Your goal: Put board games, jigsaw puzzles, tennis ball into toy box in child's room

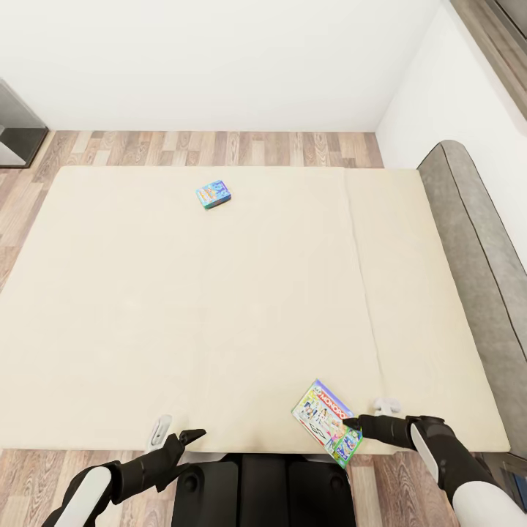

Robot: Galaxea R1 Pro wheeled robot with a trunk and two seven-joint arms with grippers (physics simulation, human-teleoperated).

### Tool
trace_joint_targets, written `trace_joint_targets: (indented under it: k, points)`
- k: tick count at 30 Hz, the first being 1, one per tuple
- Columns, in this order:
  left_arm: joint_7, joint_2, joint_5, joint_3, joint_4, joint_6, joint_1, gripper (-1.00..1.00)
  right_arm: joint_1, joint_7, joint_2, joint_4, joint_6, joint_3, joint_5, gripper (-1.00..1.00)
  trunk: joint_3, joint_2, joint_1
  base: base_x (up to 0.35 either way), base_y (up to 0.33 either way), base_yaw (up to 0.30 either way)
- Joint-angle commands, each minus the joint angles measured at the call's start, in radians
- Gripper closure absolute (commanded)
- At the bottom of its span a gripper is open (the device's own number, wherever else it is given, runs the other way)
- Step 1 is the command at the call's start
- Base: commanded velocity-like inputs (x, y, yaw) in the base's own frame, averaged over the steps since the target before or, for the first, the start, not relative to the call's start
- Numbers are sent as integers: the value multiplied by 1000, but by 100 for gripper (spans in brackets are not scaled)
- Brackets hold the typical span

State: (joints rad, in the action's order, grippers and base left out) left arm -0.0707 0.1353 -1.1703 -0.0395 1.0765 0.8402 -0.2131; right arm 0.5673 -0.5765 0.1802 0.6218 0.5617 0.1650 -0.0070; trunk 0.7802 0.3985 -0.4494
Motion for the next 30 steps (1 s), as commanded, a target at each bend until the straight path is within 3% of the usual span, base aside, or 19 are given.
trace_joint_targets:
  k: [1, 22, 30]
  points:
    - [-6, 0, 6, -2, 0, 5, 0, -100, 0, -4, 0, 1, 8, 4, -1, -100, 1, 1, -1, 0, 0, 0]
    - [-7, 0, 6, -3, -1, 5, 0, -100, 9, -5, -1, 0, 7, 4, -2, -100, 1, 1, -1, 0, 2, 0]
    - [-7, 0, 6, -4, 0, 5, 0, -100, 9, -5, -3, -1, 7, 4, -2, -100, 1, 1, -1, 0, 124, 0]
